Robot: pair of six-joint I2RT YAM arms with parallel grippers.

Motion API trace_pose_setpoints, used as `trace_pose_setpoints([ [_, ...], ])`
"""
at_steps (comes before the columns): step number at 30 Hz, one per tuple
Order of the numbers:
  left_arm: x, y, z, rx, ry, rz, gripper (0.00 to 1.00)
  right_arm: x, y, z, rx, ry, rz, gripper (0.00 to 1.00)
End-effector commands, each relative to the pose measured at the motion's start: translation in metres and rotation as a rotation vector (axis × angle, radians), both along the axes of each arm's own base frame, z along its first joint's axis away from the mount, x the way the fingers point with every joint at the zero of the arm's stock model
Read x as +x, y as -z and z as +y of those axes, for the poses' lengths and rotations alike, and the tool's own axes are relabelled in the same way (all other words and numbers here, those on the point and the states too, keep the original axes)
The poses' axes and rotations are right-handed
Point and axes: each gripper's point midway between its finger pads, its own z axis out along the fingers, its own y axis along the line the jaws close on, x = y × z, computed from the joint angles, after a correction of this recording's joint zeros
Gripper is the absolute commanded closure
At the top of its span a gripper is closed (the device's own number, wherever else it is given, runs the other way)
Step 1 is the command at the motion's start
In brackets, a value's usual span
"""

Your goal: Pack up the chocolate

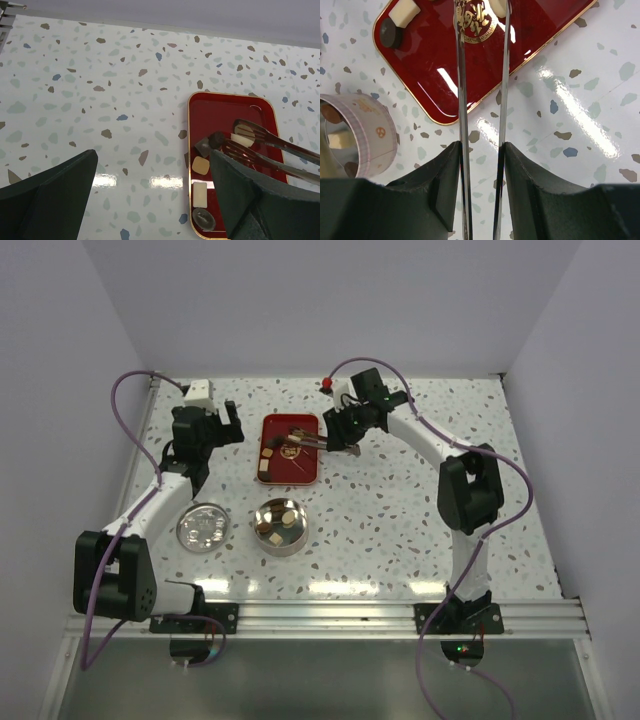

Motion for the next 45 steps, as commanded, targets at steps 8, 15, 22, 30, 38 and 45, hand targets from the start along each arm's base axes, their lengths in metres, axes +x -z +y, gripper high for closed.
trace_pose_setpoints([
  [8,0.007,-0.023,-0.003,-0.007,0.000,-0.052,0.00,0.006,-0.022,-0.006,-0.003,0.006,-0.087,0.61],
  [15,0.007,-0.025,-0.003,-0.007,0.000,-0.055,0.00,0.004,-0.026,-0.009,-0.006,0.011,-0.094,0.75],
  [22,0.007,-0.027,-0.002,-0.007,0.001,-0.059,0.00,-0.003,-0.053,-0.008,0.038,0.005,-0.129,0.78],
  [30,0.006,-0.027,-0.003,-0.009,0.005,-0.061,0.00,-0.024,-0.093,-0.008,0.105,-0.011,-0.165,0.78],
  [38,0.006,-0.029,-0.004,-0.012,0.007,-0.065,0.00,-0.079,-0.108,-0.004,0.184,-0.073,-0.097,0.78],
  [45,0.006,-0.029,-0.006,-0.018,0.015,-0.066,0.00,-0.146,-0.100,0.004,0.152,-0.151,-0.023,0.78],
])
